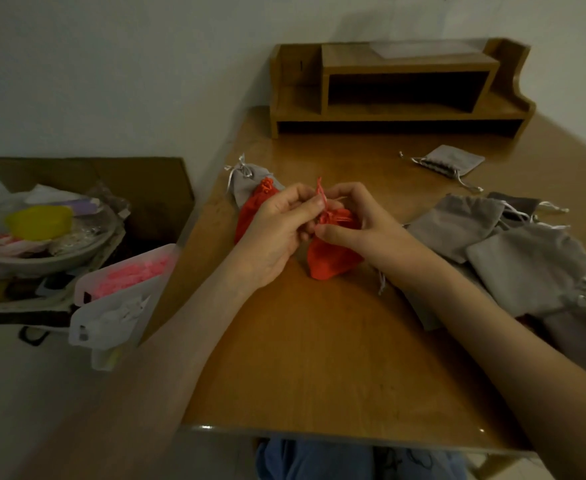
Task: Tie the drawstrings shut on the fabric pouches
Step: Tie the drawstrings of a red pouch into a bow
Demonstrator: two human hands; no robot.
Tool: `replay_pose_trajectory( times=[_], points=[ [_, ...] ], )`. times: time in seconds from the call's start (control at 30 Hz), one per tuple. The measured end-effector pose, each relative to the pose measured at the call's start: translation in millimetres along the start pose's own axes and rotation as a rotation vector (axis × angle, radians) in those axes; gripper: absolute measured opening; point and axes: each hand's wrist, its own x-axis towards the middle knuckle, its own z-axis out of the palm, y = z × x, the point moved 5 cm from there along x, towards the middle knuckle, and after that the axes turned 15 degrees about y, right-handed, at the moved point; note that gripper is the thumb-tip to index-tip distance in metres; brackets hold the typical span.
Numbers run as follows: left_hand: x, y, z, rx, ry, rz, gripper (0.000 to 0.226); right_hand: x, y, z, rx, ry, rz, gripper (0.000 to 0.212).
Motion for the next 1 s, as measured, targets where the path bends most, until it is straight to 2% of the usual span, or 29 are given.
replay_pose_trajectory(
  times=[0.17, 0.23, 0.3, 0.4, 0.6, 0.67, 0.8, 1.0],
  points=[
    [-1, 5, 0, -0.215, 0.004, -0.069, 0.022, 3, 0, -3, 0.056, 0.083, -0.036, 0.041],
    [0, 6, -1, -0.249, 0.006, -0.079, 0.023, 5, -2, -8, -0.053, 0.218, -0.174, 0.045],
    [0, 6, 0, -0.256, 0.01, -0.077, 0.023, 5, -6, -13, -0.27, 0.357, -0.361, 0.045],
    [0, 3, 1, -0.218, 0.019, -0.059, 0.022, 2, -13, -12, -0.37, 0.371, -0.515, 0.031],
    [-3, -7, 5, -0.002, -0.036, 0.0, 0.007, -1, -15, -8, -0.127, 0.26, -0.332, 0.022],
    [-4, -7, 6, 0.028, -0.053, -0.007, 0.015, -1, -15, -9, -0.044, 0.23, -0.271, 0.014],
    [-5, -7, 6, 0.068, -0.063, -0.01, 0.024, -1, -14, -9, 0.075, 0.167, -0.214, 0.013],
    [-6, -10, 6, 0.113, -0.084, -0.084, 0.012, -3, -19, -10, 0.284, 0.045, -0.131, 0.011]
  ],
)
